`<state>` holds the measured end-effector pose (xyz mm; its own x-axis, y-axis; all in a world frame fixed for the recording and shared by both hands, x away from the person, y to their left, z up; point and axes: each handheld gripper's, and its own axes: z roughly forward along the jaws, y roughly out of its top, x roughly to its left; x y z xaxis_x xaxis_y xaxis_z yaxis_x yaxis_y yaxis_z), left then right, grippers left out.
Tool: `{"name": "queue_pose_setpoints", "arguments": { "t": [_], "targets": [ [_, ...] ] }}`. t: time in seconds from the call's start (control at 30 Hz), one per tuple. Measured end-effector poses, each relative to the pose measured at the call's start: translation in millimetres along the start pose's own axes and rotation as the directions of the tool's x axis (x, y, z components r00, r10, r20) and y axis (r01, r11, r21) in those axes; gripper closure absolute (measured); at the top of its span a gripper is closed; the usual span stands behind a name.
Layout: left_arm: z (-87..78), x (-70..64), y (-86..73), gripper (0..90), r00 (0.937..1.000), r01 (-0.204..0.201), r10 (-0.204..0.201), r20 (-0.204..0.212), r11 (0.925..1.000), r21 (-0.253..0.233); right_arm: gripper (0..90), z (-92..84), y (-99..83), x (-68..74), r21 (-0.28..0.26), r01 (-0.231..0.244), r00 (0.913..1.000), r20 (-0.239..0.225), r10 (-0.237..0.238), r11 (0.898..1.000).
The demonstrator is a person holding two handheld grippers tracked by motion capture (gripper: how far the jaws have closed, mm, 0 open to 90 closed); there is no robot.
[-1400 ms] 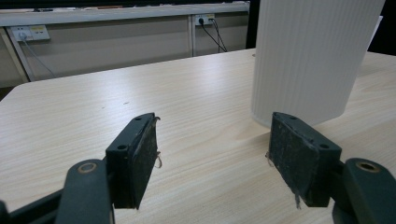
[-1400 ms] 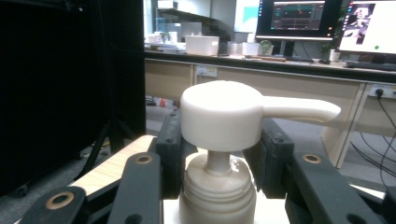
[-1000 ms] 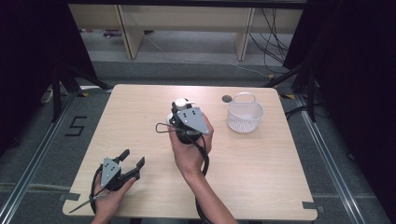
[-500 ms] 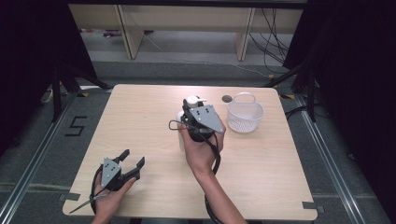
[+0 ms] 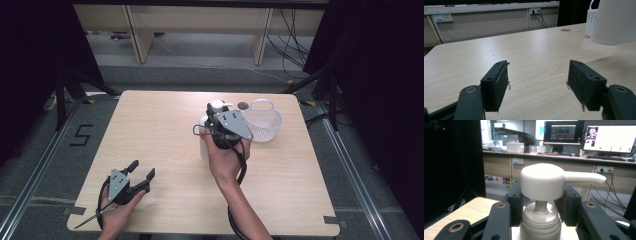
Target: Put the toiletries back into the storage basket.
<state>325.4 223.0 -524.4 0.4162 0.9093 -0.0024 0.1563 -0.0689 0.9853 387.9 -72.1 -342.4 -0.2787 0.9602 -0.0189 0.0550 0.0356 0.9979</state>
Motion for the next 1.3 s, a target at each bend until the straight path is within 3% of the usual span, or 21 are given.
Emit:
{"name": "queue_pose_setpoints", "arguments": {
  "t": [0.07,0.17,0.27,0.3,0.43,0.5,0.83,1.3],
  "targets": [
    [0.0,0.0,0.0,32.1,1.0,0.0,0.0,0.0,1.0,0.0,60.8,-0.5,0.6,-2.0,-0.003,-0.012,0.9999,0.005,0.012,1.0],
    [-0.2,0.1,0.0,32.1,1.0,0.0,0.0,0.002,1.0,0.0,60.8,-1.2,1.5,-8.0,0.0,0.005,0.9999,0.011,-0.005,1.0],
    [-0.1,0.0,0.0,32.2,1.0,-0.002,0.002,0.0,1.0,0.003,60.9,-2.2,1.6,-11.9,0.008,-0.021,0.9997,0.01,0.021,1.0],
    [0.0,-0.1,0.0,32.2,1.0,-0.002,0.002,0.001,1.0,0.002,60.9,-2.1,1.7,-14.4,-0.002,0.0,0.9998,0.018,0.0,1.0],
    [-0.2,-0.1,0.0,32.1,1.0,-0.001,0.001,0.001,1.0,0.0,60.9,-3.7,2.5,-18.7,0.006,-0.012,0.9997,0.02,0.012,1.0],
    [-0.2,-0.1,0.0,32.2,1.0,0.0,0.0,0.001,1.0,0.001,60.9,-4.3,3.2,-22.9,0.003,0.004,0.9997,0.026,-0.004,1.0],
    [1.2,-0.5,-0.5,32.2,1.0,-0.004,0.004,0.004,0.9999,-0.012,60.9,-8.0,4.5,-41.7,0.005,-0.012,0.9991,0.041,0.012,1.0],
    [1.2,-0.8,-0.6,32.2,1.0,-0.004,0.004,0.001,0.9999,-0.013,60.9,-16.3,6.2,-71.8,0.004,-0.016,0.9947,0.101,0.016,1.0]
  ]
}}
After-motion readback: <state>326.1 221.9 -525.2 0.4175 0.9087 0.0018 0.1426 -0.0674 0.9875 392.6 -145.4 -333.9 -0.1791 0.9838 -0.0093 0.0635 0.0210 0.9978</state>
